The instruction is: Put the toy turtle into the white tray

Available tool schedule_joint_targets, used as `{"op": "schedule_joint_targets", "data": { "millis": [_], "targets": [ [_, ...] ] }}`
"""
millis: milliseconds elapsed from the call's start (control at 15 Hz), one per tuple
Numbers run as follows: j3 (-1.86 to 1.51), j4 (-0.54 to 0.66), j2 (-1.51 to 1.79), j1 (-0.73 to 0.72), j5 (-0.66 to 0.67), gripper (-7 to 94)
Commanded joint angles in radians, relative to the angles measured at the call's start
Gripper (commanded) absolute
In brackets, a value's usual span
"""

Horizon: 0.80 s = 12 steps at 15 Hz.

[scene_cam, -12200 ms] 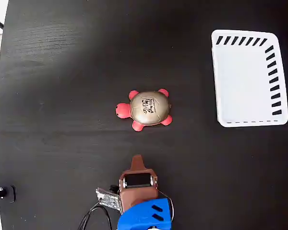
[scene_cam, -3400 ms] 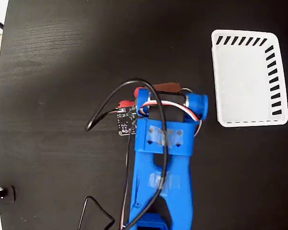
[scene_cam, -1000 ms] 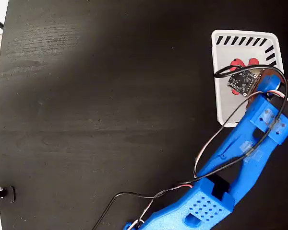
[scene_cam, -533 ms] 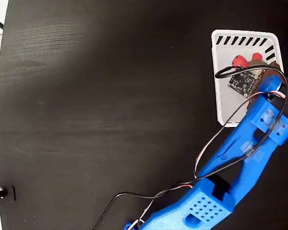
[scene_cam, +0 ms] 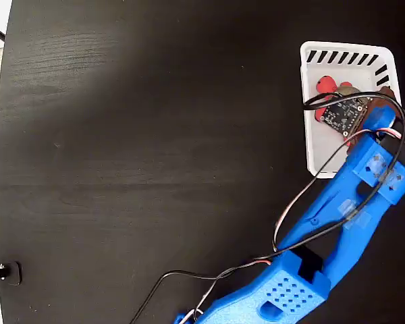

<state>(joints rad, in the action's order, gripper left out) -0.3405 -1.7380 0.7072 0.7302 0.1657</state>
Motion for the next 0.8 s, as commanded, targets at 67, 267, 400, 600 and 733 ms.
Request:
{"op": "schedule_joint_targets", "data": {
  "millis": [67,267,400,600,733],
  "targets": [
    [0.029,0.003,0.095,0.008,-0.002,14],
    [-0.015,0.015,0.179,-0.008,-0.046,0],
    [-0.130,0.078,0.293,-0.054,-0.094,0],
    [-0.379,0.206,0.534,-0.183,-0.167,0],
    [-0.557,0.298,0.699,-0.293,-0.222,0]
  ]
}}
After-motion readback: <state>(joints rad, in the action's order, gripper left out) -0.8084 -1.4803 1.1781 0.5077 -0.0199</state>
